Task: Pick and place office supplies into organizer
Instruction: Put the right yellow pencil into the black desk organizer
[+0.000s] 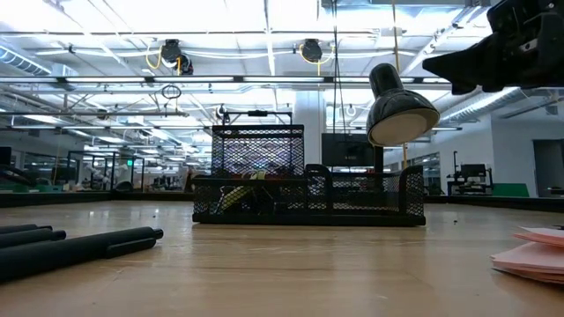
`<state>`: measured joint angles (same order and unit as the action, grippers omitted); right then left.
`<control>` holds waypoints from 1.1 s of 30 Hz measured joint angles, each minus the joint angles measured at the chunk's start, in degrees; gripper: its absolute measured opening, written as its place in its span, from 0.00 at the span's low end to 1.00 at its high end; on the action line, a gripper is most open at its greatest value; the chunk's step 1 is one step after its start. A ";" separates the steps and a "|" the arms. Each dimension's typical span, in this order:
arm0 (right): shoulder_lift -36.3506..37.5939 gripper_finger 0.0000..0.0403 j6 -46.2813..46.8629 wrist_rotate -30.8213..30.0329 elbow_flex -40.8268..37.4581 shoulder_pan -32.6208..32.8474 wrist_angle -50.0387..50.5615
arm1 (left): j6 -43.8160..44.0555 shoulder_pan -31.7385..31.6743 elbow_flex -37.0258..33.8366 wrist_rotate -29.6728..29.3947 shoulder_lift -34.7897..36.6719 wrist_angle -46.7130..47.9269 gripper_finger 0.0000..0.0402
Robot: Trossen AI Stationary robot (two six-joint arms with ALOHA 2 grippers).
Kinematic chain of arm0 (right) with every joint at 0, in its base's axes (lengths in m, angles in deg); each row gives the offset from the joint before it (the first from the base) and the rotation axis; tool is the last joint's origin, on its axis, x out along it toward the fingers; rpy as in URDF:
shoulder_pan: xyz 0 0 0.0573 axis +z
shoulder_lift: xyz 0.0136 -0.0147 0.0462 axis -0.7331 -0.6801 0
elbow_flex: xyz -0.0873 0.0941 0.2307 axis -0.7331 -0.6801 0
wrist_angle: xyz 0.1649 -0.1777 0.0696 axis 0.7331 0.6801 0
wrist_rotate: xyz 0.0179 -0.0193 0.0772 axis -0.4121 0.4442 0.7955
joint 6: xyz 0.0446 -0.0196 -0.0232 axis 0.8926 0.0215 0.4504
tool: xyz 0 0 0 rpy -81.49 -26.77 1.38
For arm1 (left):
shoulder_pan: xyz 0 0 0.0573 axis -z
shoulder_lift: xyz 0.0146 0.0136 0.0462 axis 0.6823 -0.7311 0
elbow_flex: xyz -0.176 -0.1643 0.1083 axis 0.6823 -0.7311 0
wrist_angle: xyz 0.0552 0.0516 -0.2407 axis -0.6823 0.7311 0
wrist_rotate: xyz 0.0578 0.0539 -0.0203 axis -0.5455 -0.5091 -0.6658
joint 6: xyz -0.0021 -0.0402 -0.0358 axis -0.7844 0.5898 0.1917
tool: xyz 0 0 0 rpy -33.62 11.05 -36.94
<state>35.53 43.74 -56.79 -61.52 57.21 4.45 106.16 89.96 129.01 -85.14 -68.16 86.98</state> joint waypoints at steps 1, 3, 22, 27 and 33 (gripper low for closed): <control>0.00 0.00 -0.25 0.00 0.00 0.00 -0.30 | 2.20 -0.04 0.38 -0.10 -1.26 -0.08 0.11; 0.00 0.00 -0.66 -0.02 0.00 0.00 -0.91 | 8.40 -0.55 0.90 -0.91 -3.35 0.02 0.11; -0.02 0.00 -1.99 -0.04 -0.02 0.00 -5.84 | 12.36 -5.27 0.79 4.27 -8.41 0.68 0.20; -0.02 0.00 -1.86 -0.04 -0.02 0.00 -6.03 | 12.47 -6.00 0.78 6.70 -9.71 0.75 0.33; -0.02 0.00 -1.77 -0.04 -0.02 0.00 -6.00 | 12.66 -6.53 0.79 7.21 -9.65 0.98 0.42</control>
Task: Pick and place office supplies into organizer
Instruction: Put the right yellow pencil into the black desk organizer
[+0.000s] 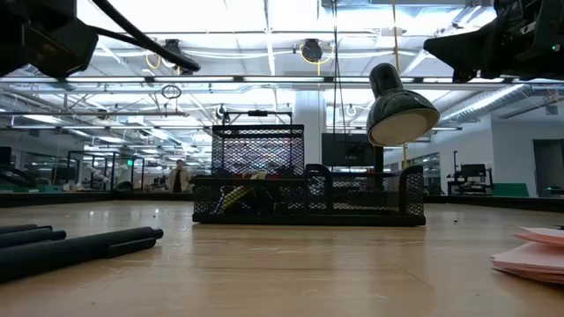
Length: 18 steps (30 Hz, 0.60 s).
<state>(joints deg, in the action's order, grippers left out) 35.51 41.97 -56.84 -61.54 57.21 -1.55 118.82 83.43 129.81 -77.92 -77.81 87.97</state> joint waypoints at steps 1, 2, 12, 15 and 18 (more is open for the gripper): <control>0.00 0.00 0.00 0.00 -0.02 0.00 0.00 | 0.00 0.02 0.00 -0.01 0.00 0.04 0.42; 0.00 0.00 0.00 0.00 -0.01 0.00 0.01 | 0.00 0.04 0.00 0.00 0.00 0.00 0.42; 0.00 0.00 -0.07 0.00 -0.02 0.00 0.05 | 0.29 0.06 -3.46 0.17 0.02 -1.53 0.42; 0.00 0.00 -0.11 0.00 0.00 0.00 0.06 | 0.35 -0.04 -5.77 1.18 0.02 -5.44 0.42; 0.00 0.00 -0.15 0.00 -0.02 0.00 0.06 | 0.33 -0.04 -7.45 1.31 0.02 -8.55 0.42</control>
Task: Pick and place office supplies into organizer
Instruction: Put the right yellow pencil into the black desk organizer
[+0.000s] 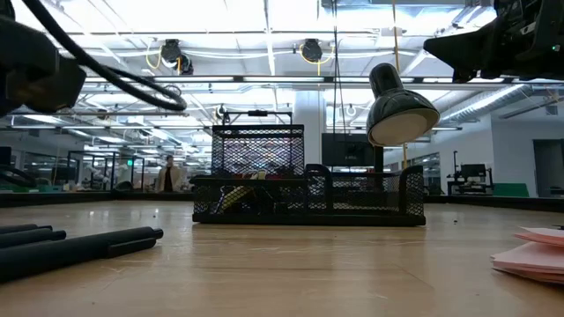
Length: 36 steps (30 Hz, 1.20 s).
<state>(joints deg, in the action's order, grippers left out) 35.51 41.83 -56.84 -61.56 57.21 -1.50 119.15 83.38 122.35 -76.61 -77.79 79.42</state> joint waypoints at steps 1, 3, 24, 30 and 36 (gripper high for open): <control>0.00 0.00 -0.01 0.00 0.00 0.00 0.01 | 0.00 0.00 -0.56 0.01 0.00 -1.01 0.42; 0.02 0.00 -0.01 0.00 0.00 0.00 0.00 | -0.01 0.00 -1.81 0.24 0.03 -3.17 0.42; 0.00 0.00 0.58 -0.02 0.00 0.00 -0.02 | -5.57 -1.36 -5.99 5.62 -1.38 -7.82 0.29; -0.06 0.00 1.02 -0.02 0.01 0.00 0.15 | -5.87 -1.52 -5.79 5.89 -2.12 -7.97 0.18; -0.20 0.00 1.02 -0.02 0.01 0.02 0.15 | -7.67 -1.40 -5.79 3.68 -2.12 -9.20 0.09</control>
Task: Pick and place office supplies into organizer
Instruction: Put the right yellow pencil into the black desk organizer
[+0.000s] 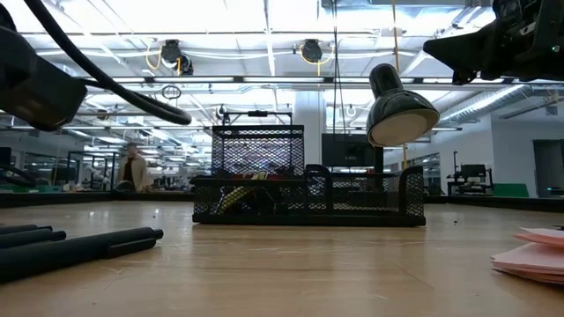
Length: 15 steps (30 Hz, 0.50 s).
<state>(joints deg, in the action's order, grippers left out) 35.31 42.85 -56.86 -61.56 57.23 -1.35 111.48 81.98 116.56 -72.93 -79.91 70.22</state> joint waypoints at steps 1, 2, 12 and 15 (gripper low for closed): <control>-0.02 0.00 0.00 0.00 -0.01 0.00 0.01 | -0.74 0.23 0.00 -0.92 0.00 -0.39 0.07; -0.02 0.00 0.00 0.00 0.01 0.00 0.01 | -1.32 0.39 0.00 -1.99 0.00 -0.75 0.05; -0.09 0.00 0.03 0.00 -0.01 0.00 -0.06 | -8.56 0.46 3.24 -15.20 -1.18 -2.68 0.06; -0.12 0.00 0.26 0.00 0.00 0.00 -0.07 | -10.20 -0.20 4.05 -17.30 -1.29 -2.45 0.04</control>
<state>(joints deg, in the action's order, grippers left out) 35.19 43.11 -56.86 -61.56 57.23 -1.42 101.28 81.78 120.61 -90.24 -81.20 67.77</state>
